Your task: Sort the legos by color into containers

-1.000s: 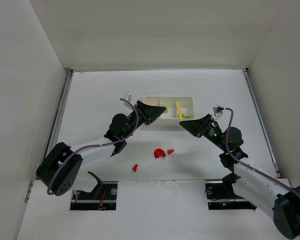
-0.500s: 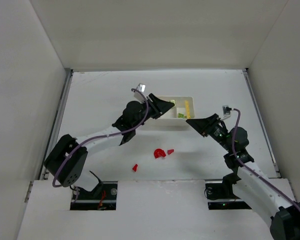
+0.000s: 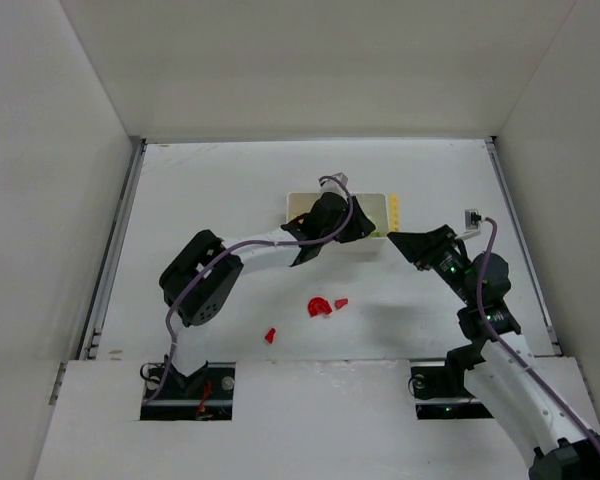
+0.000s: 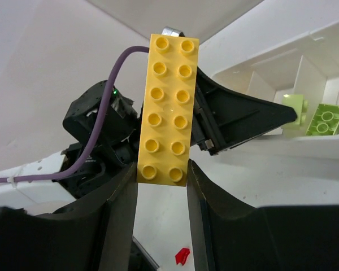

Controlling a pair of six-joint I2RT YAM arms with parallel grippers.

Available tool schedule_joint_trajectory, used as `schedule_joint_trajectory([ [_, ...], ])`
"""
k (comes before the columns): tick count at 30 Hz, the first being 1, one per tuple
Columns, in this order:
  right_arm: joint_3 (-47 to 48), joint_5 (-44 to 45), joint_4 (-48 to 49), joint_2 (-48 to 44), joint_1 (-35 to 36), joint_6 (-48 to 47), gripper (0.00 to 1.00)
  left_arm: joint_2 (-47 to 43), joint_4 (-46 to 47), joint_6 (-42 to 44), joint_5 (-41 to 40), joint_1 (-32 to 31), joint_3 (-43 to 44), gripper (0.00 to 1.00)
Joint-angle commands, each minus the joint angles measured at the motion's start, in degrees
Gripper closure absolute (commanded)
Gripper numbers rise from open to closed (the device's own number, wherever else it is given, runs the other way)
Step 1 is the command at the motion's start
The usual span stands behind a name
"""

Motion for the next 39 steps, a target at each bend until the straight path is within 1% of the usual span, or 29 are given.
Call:
schedule_joint_trajectory([
  [1, 2.69, 0.46, 0.45, -1.15, -0.22, -1.25, 0.67, -0.06, -3.27, 4.44, -3.67, -0.96, 4.79, 0.67],
  [3, 2.6, 0.37, 0.54, -1.42, -0.22, -1.25, 0.67, 0.73, -3.19, 5.23, -3.59, -1.05, 5.58, 0.6],
  [8, 2.6, 0.37, 0.8, -0.72, -0.14, -1.25, 0.67, -1.01, -2.22, 5.32, -3.32, -0.44, 4.62, 0.37],
  [11, 2.69, 0.37, 0.98, -0.19, -0.14, -1.34, 0.67, -5.14, 0.32, 5.76, -3.32, 0.53, 1.81, 0.33],
  [15, 3.3, 0.63, 2.03, 2.0, -0.14, -1.6, 0.67, -12.6, 5.15, 5.59, -4.2, 2.81, -3.8, 0.33],
  [20, 4.44, 2.12, 4.14, 6.48, 1.26, -2.13, 0.67, -23.94, 9.11, 4.36, -5.96, 7.9, -12.24, 0.34],
  [22, 5.93, 2.83, 4.58, 10.17, 3.19, -3.01, 0.67, -29.12, 9.47, 4.18, -6.22, 10.01, -15.49, 0.35],
  [25, 9.71, 5.54, 5.11, 18.07, 7.93, -4.76, 0.67, -36.94, 8.68, 4.0, -6.75, 12.82, -20.59, 0.35],
  [28, 15.42, 8.62, 6.16, 28.08, 14.09, -6.43, 0.67, -44.68, 5.53, 1.29, -7.63, 15.55, -27.27, 0.35],
  [31, 21.48, 11.96, 6.08, 37.31, 18.05, -7.58, 0.67, -50.75, 1.39, -1.18, -8.42, 17.31, -33.51, 0.35],
  [33, 25.96, 13.72, 5.64, 43.46, 19.54, -8.28, 0.67, -54.0, -2.11, -1.36, -8.51, 18.45, -36.59, 0.35],
  [37, 33.17, 15.92, 3.45, 52.53, 20.52, -8.55, 0.67, -60.42, -11.08, 0.22, -9.65, 20.3, -41.34, 0.36],
  [39, 36.08, 16.89, 1.95, 56.05, 20.69, -8.29, 0.67, -63.32, -14.95, 1.71, -10.44, 20.92, -43.45, 0.39],
])
